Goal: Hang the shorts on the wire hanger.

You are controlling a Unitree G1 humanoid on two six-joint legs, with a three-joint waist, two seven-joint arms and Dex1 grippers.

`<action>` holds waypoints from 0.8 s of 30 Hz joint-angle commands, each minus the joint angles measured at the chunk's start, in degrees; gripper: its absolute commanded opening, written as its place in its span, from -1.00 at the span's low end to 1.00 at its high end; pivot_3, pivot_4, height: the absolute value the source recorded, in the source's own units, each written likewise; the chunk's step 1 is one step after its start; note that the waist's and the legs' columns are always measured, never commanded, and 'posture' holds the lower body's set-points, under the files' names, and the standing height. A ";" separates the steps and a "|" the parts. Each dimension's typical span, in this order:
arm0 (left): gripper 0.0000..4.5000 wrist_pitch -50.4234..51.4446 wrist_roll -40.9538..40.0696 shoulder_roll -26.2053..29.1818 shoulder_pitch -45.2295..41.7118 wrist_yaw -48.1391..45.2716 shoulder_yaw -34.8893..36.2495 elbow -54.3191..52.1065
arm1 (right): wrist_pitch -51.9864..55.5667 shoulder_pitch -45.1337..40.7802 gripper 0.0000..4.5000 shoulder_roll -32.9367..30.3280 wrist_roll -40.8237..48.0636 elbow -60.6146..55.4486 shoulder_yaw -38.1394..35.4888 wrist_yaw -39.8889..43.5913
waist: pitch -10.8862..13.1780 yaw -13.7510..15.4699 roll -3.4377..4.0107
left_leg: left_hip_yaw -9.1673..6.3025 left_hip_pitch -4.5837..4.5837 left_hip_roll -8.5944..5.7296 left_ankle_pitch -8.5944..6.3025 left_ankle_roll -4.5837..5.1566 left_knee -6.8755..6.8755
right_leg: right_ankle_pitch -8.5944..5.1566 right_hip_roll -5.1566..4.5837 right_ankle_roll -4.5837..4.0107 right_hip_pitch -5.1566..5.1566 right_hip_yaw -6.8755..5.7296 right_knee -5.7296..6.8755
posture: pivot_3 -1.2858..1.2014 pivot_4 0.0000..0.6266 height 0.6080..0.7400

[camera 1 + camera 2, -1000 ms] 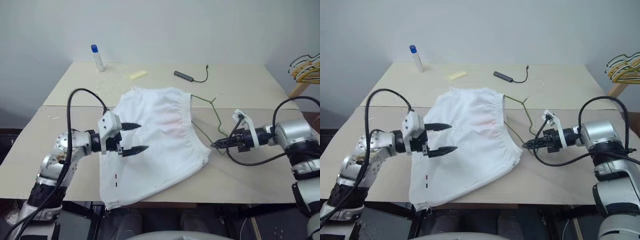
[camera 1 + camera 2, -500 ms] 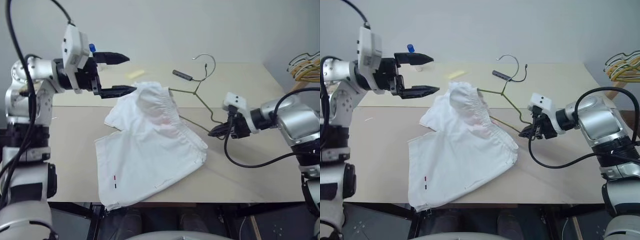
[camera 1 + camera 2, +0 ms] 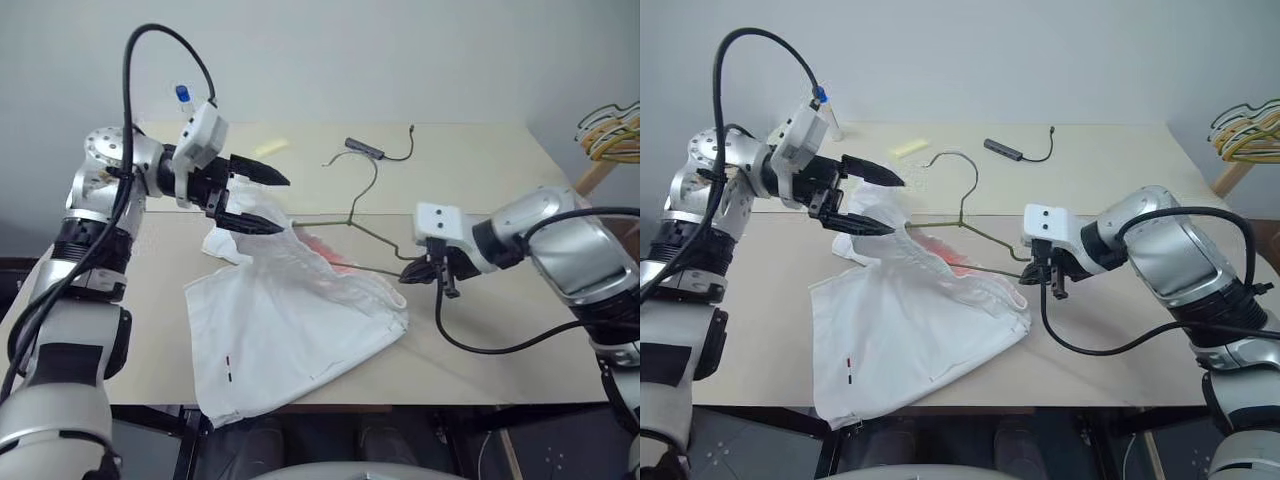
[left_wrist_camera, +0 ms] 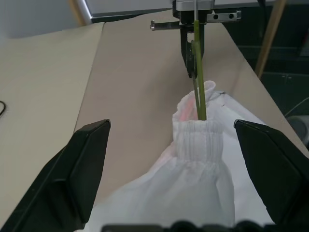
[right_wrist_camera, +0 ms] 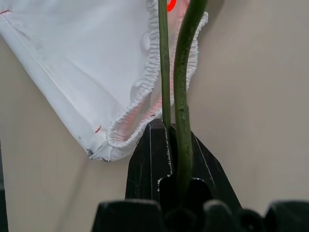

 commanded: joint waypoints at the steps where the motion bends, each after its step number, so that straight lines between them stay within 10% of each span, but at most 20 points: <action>1: 0.97 -0.04 -1.88 2.47 -1.35 -0.18 -3.33 -2.63 | 1.16 -1.11 -1.00 -0.09 -1.02 -2.13 -0.07 -0.63 | 0.00 -0.41 0.00 | 0.01 0.00 0.00 0.00 0.00 0.00 | 0.00 0.00 0.00 0.00 0.01 0.00 | 0.02 -1.00 1.00; 10: 0.97 -5.51 1.37 4.26 -0.49 -0.18 -10.69 -1.92 | 2.84 -2.03 -1.00 1.33 -1.96 -1.33 0.93 -1.60 | 0.00 -1.13 0.00 | -0.01 0.01 -0.01 0.00 0.00 0.01 | 0.00 0.00 -0.01 0.01 0.01 0.02 | 0.02 -1.00 1.00; 24: -0.93 -9.51 6.25 1.73 -0.16 -0.18 -11.26 1.63 | 2.20 -1.99 -1.00 2.14 -0.65 -2.33 -0.98 -1.18 | 0.00 -1.16 0.00 | -0.02 0.02 -0.01 0.00 0.01 0.04 | 0.00 0.00 -0.01 0.01 0.00 0.05 | 0.01 -1.00 1.00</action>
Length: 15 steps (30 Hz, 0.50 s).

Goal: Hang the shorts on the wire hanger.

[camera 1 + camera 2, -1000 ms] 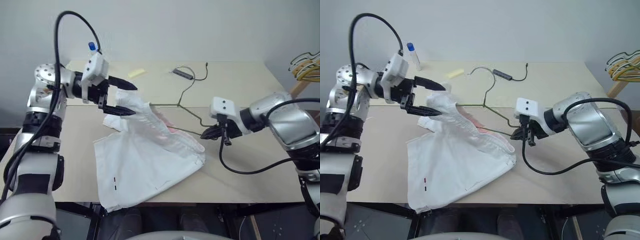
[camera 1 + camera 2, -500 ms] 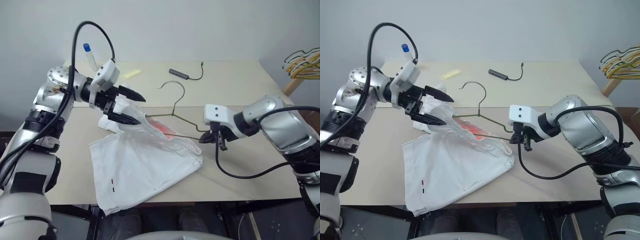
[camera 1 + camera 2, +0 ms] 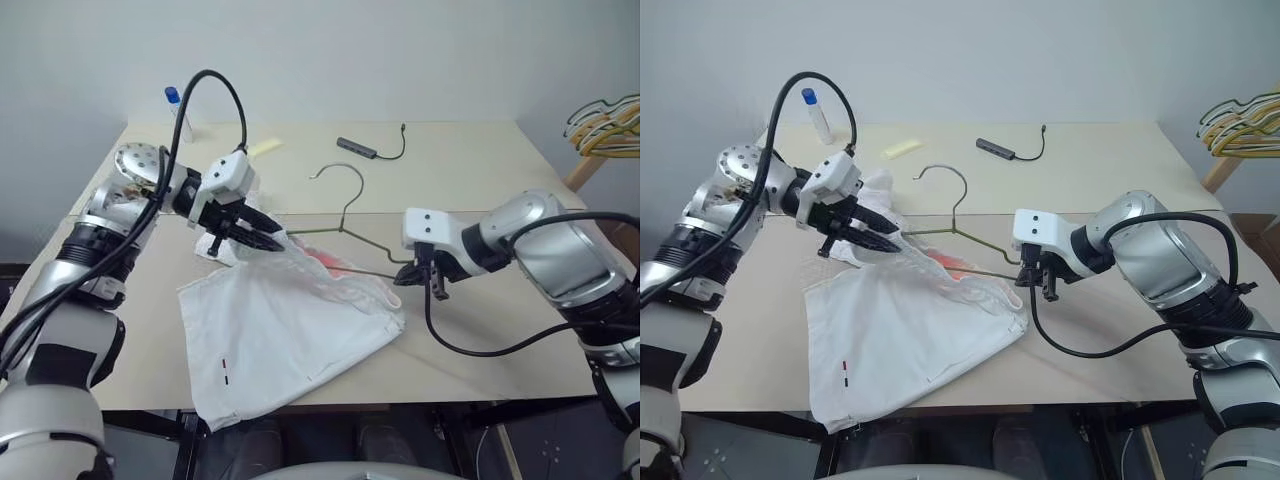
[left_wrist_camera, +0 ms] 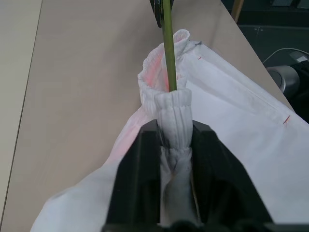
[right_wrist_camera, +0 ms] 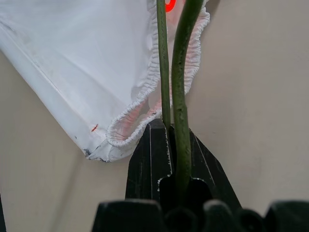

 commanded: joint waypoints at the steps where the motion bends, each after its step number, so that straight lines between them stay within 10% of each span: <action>1: -0.97 -2.12 1.90 -0.60 -0.21 -0.26 1.14 0.54 | -1.29 -1.33 -1.00 0.38 1.43 -1.97 -3.11 -0.02 | 0.00 -0.02 0.00 | 0.00 0.00 0.00 0.00 0.00 0.00 | 0.00 0.00 0.00 0.00 0.00 0.00 | 0.01 -1.00 1.00; 9: -0.97 -6.07 8.06 -1.82 0.31 -0.26 5.96 2.05 | -13.77 2.18 -1.00 3.08 -1.59 -0.48 -5.77 -6.80 | 0.00 -0.07 0.00 | 0.02 0.00 0.00 0.00 0.00 0.02 | 0.00 0.00 -0.01 0.00 0.01 0.02 | 0.00 -1.00 1.00; 15: -1.00 -8.76 12.36 -0.44 -0.10 0.98 9.71 3.93 | -8.99 4.76 -0.42 2.82 2.01 -3.00 -13.79 -10.36 | 0.00 -0.11 0.00 | 0.00 -0.01 -0.01 0.00 0.00 0.04 | 0.01 -0.01 -0.02 0.00 0.00 0.04 | -0.01 -1.00 1.00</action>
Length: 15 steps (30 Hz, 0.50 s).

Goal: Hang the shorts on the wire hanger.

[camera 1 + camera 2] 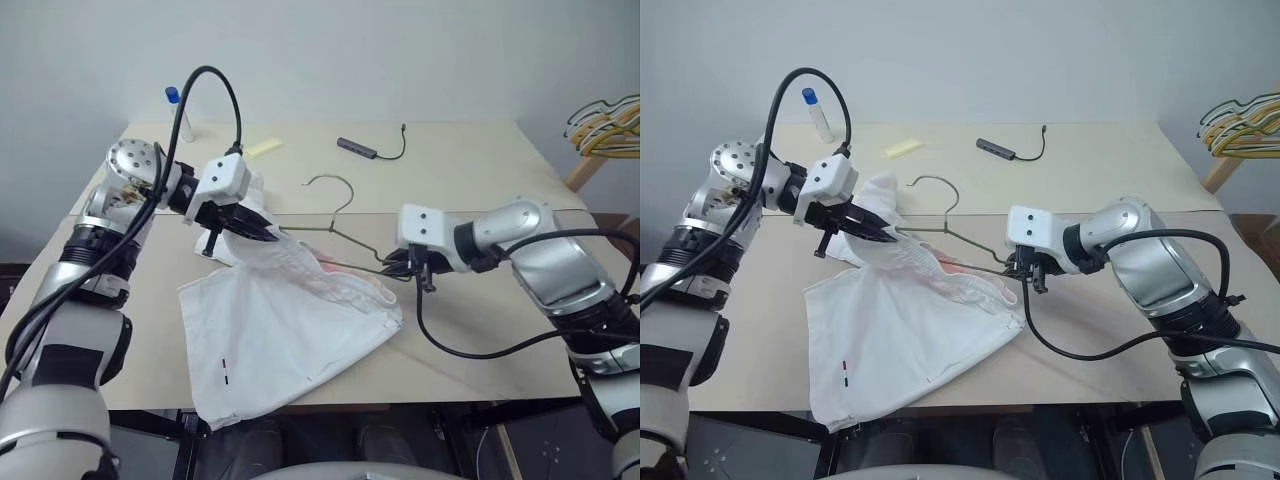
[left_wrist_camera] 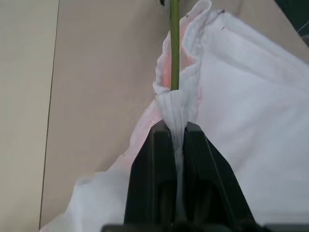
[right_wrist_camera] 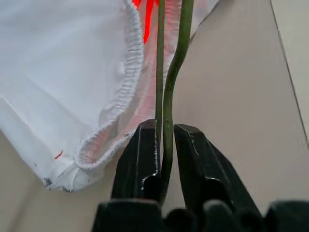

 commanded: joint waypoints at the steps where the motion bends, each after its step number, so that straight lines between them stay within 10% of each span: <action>1: -1.00 -3.13 3.52 1.51 -0.74 0.46 3.89 1.49 | 3.08 1.13 -0.27 -1.16 4.28 -3.89 -11.15 -3.72 | 0.00 -0.01 0.00 | -0.01 0.00 0.00 0.00 0.00 0.02 | 0.00 0.00 0.00 0.00 0.00 0.03 | -0.01 -1.00 1.00; 7: -1.00 -2.88 4.85 1.18 -1.51 0.97 7.94 3.94 | 15.04 8.01 0.60 -3.68 12.92 -9.93 -23.95 -6.47 | -0.01 0.09 -0.01 | -0.03 -0.01 0.00 0.00 0.00 0.04 | 0.00 -0.01 0.00 0.01 -0.02 0.08 | -0.02 -1.00 1.00; 15: -1.00 -1.42 4.34 0.31 -2.26 0.37 12.60 4.87 | 24.48 19.12 0.60 -0.92 20.75 -17.78 -26.65 -11.92 | -0.01 -0.76 -0.02 | -0.01 0.02 0.01 -0.01 0.01 0.09 | -0.01 0.01 0.00 0.02 0.00 0.19 | -0.03 -1.00 1.00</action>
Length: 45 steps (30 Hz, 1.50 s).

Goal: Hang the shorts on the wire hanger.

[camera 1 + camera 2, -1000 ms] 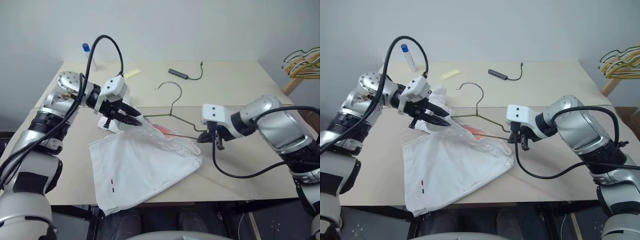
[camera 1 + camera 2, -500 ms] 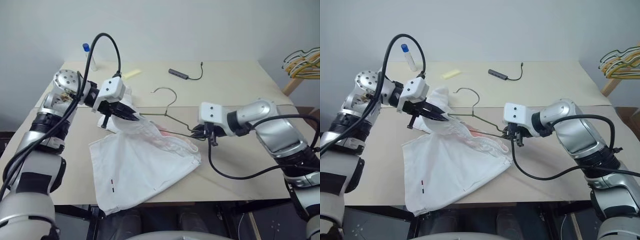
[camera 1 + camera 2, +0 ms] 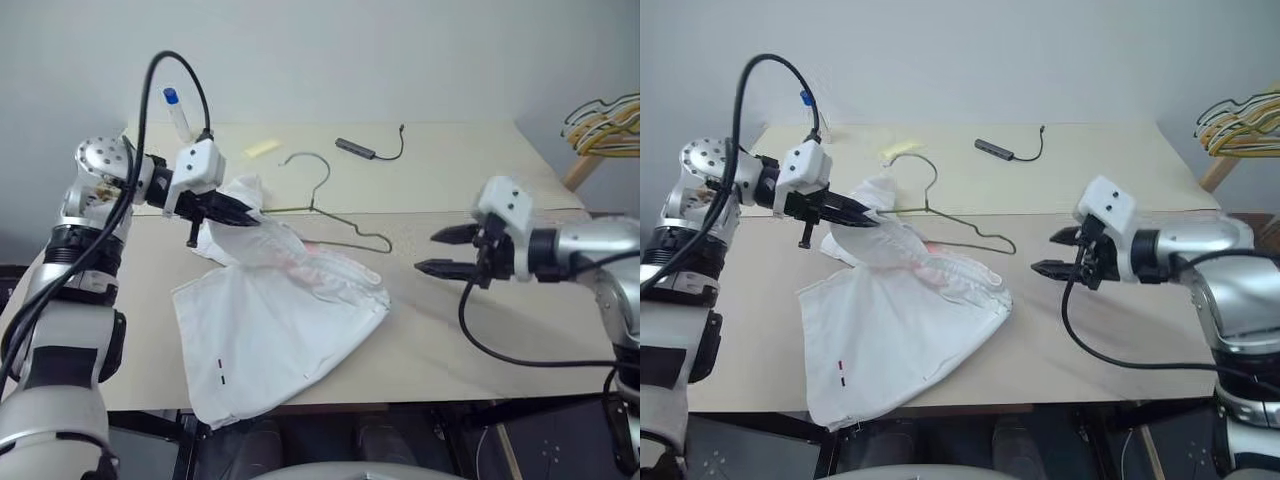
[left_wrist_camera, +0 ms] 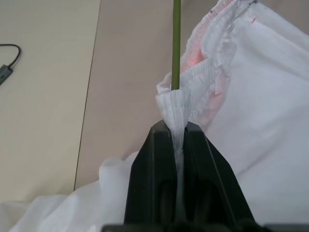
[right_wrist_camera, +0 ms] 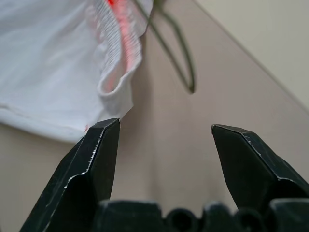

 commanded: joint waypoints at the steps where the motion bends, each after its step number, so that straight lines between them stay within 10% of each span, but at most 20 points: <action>1: -1.00 0.46 -0.50 -0.09 -2.12 -0.27 2.95 -0.36 | 3.37 1.36 0.60 3.15 3.39 -3.88 -0.43 -4.07 | -0.01 -0.54 -0.01 | 0.00 0.00 0.00 0.00 0.00 0.01 | 0.00 0.00 0.00 0.01 0.00 0.00 | -0.03 -1.00 1.00; 10: -1.00 0.88 0.06 -0.60 -1.31 -0.12 3.96 -1.50 | 8.01 0.52 0.52 14.24 3.36 0.60 8.61 -14.37 | -0.02 -1.03 -0.03 | -0.06 0.02 -0.02 0.00 0.00 0.01 | 0.00 0.01 0.00 0.01 0.01 0.07 | -0.02 -1.00 1.00; 21: -1.00 2.03 -0.26 -0.35 -0.39 -0.14 5.21 -3.20 | 6.60 -0.71 -0.96 13.40 4.04 4.36 8.74 -15.67 | -0.02 -0.83 -0.03 | -0.08 0.03 -0.02 0.00 0.00 0.03 | 0.00 0.01 0.00 0.02 0.00 0.08 | 0.00 -1.00 1.00; 35: -1.00 3.47 -11.55 5.45 2.42 -1.13 -0.96 -9.92 | 3.23 -6.72 -0.96 8.63 3.67 17.70 3.55 -13.99 | -0.02 -0.90 -0.03 | -0.07 0.04 -0.01 0.00 0.00 0.03 | 0.00 0.00 0.00 0.02 0.01 0.11 | -0.01 -1.00 1.00; 45: -1.00 0.40 -3.96 4.13 1.92 -1.12 -0.92 -5.79 | 0.55 -6.24 -0.96 4.10 3.52 18.24 2.74 -11.12 | -0.02 -0.94 -0.03 | -0.04 0.05 -0.02 0.00 0.00 0.03 | 0.00 0.01 0.00 0.02 0.02 0.10 | -0.01 -1.00 1.00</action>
